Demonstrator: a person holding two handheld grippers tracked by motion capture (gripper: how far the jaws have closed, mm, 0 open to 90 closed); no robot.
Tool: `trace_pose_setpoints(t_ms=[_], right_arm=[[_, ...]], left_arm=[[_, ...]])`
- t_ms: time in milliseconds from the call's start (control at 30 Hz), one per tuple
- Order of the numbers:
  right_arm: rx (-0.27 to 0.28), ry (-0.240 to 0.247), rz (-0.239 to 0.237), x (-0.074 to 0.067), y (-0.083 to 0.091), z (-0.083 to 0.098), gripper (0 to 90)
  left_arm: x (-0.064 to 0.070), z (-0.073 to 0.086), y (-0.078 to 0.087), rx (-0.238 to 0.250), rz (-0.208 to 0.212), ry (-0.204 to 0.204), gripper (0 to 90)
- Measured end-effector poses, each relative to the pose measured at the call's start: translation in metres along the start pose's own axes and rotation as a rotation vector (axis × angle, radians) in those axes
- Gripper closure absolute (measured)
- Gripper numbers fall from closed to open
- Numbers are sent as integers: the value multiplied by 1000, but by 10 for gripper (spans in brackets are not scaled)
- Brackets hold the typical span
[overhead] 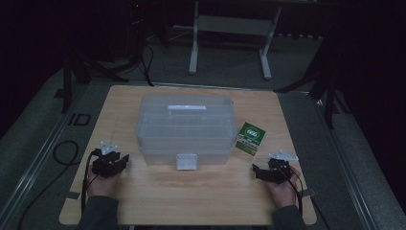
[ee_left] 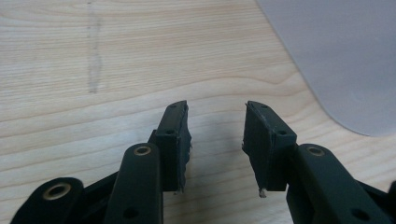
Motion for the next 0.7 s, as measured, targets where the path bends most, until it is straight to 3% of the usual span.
trace_pose_setpoints(t_ms=[67, 267, 400, 500, 700], right_arm=[[4, 9, -10, -2, 2, 0, 236], [-3, 18, -11, -4, 4, 1, 274], [-3, 78, 37, -6, 9, 0, 322], [22, 104, 38, -11, 15, -6, 403], [111, 155, -9, -23, 33, -26, 711]], left_arm=[[4, -1, 2, 4, 11, -11, 596], [8, -2, 6, 16, 20, -26, 581], [9, -3, 7, 20, 16, -26, 569], [8, -4, 7, 22, 11, -22, 561], [8, -4, 7, 25, 11, -9, 558]])
Point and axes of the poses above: each handheld gripper's, and its own axes: y roughly backward along the jaws, z roughly out of its underside, x roughly to its right, the point moved 10 cm from there along -y, roughly forward along the jaws, and after that the axes turned 6 degrees about -z, right-handed, at the moved point
